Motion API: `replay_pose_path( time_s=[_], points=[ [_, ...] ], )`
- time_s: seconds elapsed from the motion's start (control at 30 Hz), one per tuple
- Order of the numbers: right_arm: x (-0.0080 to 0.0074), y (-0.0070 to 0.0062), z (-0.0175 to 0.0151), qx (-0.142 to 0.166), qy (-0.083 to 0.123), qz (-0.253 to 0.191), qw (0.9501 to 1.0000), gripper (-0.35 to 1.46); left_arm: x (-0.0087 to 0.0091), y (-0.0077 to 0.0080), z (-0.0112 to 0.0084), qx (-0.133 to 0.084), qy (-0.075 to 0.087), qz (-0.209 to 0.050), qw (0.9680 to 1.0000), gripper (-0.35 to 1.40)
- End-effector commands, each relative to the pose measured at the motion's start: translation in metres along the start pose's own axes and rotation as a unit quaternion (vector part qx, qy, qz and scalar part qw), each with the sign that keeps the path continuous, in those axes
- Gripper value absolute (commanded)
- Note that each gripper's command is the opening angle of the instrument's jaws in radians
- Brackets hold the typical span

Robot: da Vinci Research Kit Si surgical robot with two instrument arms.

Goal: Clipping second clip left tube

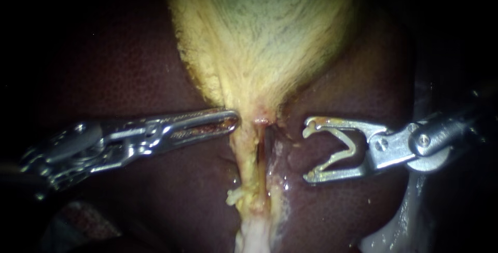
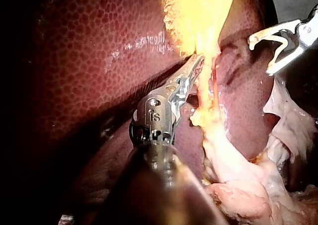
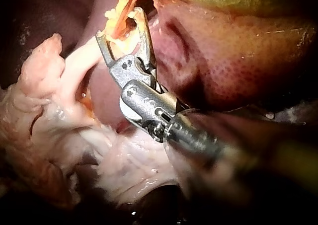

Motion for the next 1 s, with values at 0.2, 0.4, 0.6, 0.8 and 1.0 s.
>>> replay_pose_path(
  time_s=[0.2, 0.4, 0.6, 0.8, 1.0],
  points=[
    [0.0001, -0.0006, 0.0014, 0.004, 0.002, -0.002, 1.0000, 0.60, -0.0003, 0.0005, -0.0014, 0.004, 0.002, 0.000, 1.0000, -0.35],
    [-0.0003, -0.0025, 0.0057, 0.018, 0.006, 0.012, 0.9997, 0.60, -0.0010, 0.0013, -0.0038, 0.001, 0.002, -0.001, 1.0000, -0.35],
    [-0.0017, -0.0037, 0.0110, 0.029, 0.008, 0.034, 0.9990, 0.60, -0.0017, 0.0009, -0.0061, -0.004, 0.003, -0.002, 1.0000, -0.35],
    [-0.0033, -0.0033, 0.0136, 0.027, 0.008, 0.052, 0.9982, 0.60, -0.0018, 0.0000, -0.0071, -0.004, 0.000, -0.003, 1.0000, -0.35],
    [-0.0058, -0.0017, 0.0141, 0.024, -0.013, 0.064, 0.9976, 0.60, -0.0022, -0.0004, -0.0077, -0.002, -0.002, -0.005, 1.0000, -0.35]
  ],
)
